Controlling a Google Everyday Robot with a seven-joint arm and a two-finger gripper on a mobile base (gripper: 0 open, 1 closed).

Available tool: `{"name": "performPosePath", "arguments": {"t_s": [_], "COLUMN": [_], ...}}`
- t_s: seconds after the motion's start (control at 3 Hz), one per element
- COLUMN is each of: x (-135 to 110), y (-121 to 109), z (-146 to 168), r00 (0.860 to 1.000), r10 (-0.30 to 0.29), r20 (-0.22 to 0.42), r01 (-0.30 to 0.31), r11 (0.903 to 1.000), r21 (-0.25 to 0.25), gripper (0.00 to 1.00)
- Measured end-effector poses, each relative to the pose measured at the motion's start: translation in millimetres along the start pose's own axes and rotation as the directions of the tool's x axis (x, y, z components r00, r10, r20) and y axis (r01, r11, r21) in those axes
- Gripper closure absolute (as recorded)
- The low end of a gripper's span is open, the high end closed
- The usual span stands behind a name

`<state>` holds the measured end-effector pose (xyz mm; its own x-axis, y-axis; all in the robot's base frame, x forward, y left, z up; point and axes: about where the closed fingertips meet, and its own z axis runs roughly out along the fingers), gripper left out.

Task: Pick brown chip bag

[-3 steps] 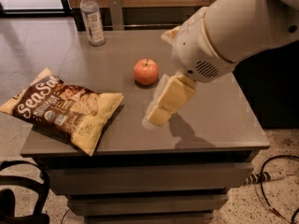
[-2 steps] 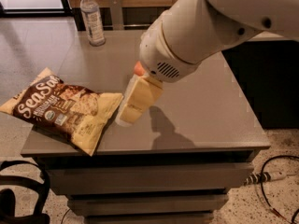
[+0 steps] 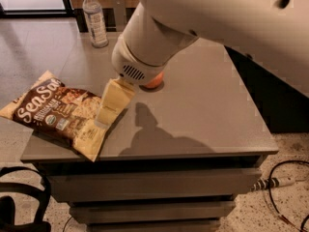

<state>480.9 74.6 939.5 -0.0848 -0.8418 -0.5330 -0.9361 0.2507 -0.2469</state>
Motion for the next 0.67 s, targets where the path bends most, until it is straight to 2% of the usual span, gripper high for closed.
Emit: {"name": "performPosePath", "arguments": {"t_s": [0.33,0.67], "x": [-1.5,-24.3], "y": [0.8,14.9], "z": [0.3,24.8], "r00": [1.000,0.999], "r10": [-0.003,-0.043], "r20": [0.001,-0.020], "r01": [0.003,0.042], "r11": [1.0000,0.9982], "r21": [-0.001,-0.043], "gripper": [0.00,0.00]}}
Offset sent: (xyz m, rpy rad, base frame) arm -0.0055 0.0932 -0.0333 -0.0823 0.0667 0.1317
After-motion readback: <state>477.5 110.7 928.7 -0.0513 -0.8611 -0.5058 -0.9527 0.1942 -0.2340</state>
